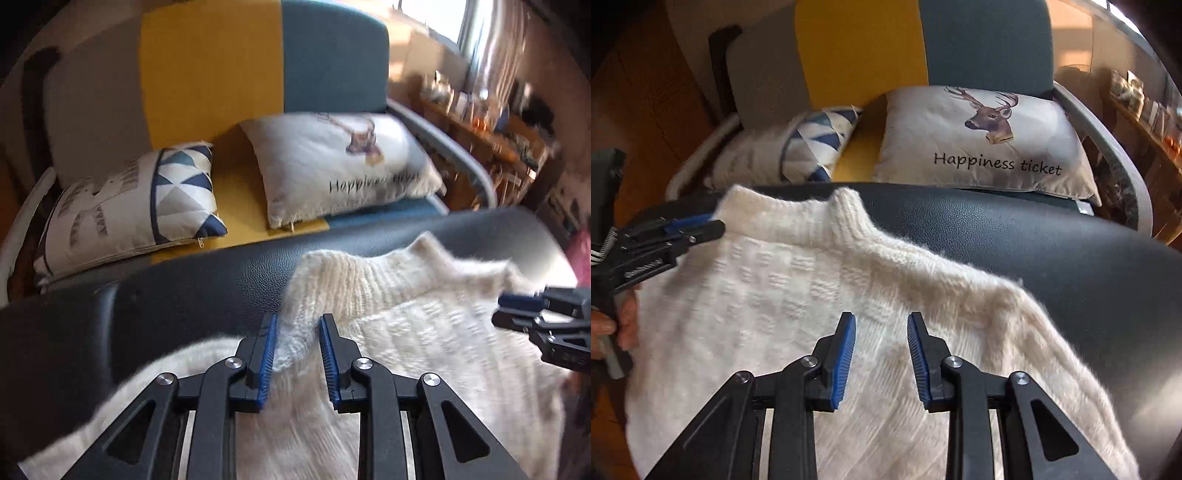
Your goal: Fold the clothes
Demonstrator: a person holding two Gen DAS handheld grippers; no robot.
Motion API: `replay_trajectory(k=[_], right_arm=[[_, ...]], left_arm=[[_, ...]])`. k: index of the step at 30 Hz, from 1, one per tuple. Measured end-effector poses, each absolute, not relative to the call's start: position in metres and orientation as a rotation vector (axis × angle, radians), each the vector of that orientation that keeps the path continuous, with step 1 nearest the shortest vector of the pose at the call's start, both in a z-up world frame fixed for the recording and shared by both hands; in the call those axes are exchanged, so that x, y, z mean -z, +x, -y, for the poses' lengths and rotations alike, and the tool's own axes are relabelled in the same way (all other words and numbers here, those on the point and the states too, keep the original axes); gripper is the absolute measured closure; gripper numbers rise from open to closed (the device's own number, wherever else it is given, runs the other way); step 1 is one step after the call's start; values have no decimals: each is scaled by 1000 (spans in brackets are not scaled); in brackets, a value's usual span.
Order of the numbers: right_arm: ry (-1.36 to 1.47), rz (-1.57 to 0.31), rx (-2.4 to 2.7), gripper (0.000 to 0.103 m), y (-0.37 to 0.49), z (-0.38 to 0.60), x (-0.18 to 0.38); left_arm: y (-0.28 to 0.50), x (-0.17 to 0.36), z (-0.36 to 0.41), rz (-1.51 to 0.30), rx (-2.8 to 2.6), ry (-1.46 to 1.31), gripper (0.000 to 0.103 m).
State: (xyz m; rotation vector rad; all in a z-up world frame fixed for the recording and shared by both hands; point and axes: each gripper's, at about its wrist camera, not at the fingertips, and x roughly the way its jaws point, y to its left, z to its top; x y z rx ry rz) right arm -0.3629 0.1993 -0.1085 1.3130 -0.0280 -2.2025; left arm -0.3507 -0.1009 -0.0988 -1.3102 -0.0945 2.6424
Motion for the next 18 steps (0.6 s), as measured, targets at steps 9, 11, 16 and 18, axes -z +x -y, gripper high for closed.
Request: replay_trajectory(k=[9, 11, 16, 18], right_arm=[[1438, 369, 2019, 73, -217, -334, 111], [1488, 435, 1998, 73, -194, -352, 126], [1528, 559, 1941, 70, -159, -362, 150], [1521, 581, 1913, 70, -153, -356, 153]], left_arm=[[-200, 87, 79, 186, -2500, -1260, 74], [-168, 97, 73, 195, -2479, -1297, 74], [-108, 117, 73, 266, -2475, -1369, 73], [-89, 122, 75, 273, -2473, -1390, 73]])
